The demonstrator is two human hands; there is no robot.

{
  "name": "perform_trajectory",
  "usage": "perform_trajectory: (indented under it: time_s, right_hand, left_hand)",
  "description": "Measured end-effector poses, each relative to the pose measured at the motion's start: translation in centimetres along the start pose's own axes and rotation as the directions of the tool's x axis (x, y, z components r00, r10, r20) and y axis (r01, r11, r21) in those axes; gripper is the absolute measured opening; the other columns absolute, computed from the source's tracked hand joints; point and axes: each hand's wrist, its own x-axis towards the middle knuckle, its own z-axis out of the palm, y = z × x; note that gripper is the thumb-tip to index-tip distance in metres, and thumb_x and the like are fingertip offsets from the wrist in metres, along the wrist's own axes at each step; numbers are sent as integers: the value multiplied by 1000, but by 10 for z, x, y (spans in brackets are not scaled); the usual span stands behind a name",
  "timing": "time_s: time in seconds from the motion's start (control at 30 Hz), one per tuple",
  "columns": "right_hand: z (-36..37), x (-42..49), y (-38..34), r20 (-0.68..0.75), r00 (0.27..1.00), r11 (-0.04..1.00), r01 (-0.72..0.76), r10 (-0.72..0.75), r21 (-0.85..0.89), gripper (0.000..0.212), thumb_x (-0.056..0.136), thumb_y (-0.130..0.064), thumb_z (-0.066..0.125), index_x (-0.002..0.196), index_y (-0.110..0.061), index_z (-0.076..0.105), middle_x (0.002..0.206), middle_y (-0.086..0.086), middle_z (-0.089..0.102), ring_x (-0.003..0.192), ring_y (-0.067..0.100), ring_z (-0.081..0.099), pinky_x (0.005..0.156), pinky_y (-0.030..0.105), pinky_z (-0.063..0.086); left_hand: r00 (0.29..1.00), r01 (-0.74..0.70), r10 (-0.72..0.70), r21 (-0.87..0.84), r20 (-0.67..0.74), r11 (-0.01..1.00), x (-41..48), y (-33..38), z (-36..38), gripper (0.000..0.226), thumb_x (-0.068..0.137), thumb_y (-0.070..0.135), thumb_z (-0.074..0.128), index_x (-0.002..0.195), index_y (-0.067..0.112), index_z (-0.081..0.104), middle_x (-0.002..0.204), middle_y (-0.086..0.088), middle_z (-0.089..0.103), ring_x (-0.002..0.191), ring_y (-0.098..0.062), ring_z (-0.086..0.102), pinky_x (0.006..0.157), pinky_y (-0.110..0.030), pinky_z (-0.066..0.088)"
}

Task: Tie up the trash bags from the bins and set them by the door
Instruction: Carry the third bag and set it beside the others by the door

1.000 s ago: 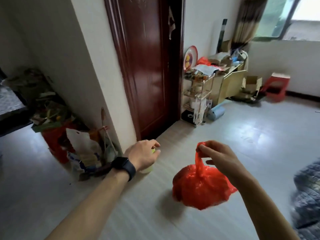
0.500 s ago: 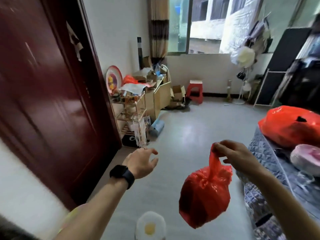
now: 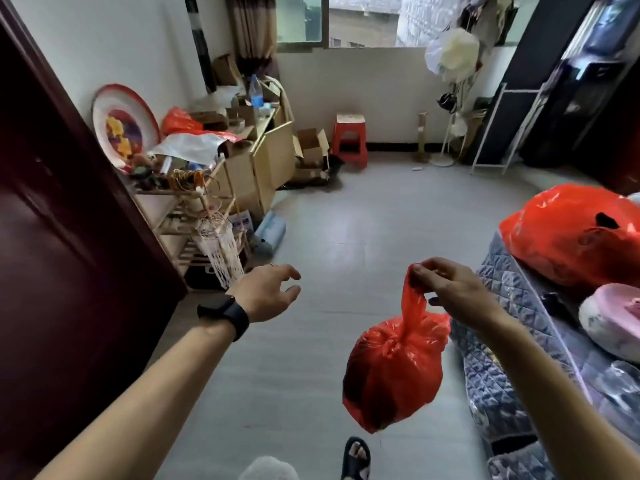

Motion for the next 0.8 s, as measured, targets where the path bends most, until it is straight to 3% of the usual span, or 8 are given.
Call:
perform_trajectory:
  time_s: [0.33,0.53,0.8]
  right_hand:
    - [3,256,6,132,989,997,-74,72,14,20,100,-31,55,100,-17,70,98,3,73,95,17,70,77,34,54]
    - [-3,374,19,96,985,988,-149,144,49,22,98,-31,57,94,-15,72,96,6,75,95,23,71,87,50,56]
    - [-32,553,42,-44,964,962,-257,262,92,21,100,-29,55,97,-16,71,101,5,74,99,19,70,82,40,54]
  left_hand:
    - [991,113,-112,-11,70,994,213,-35,-11,37,93,44,53,127,30,57,124,1,63,119,-18,56,101,-37,44]
    - [992,90,-90,3,86,996,345,-49,-17,36,93,42,54,125,28,59,122,-2,62,114,-22,57,98,-36,45]
    - [985,7,-17,63,169,998,581,-79,-12,37,93,44,52,126,30,58,130,-2,61,120,-22,56,100,-38,45]
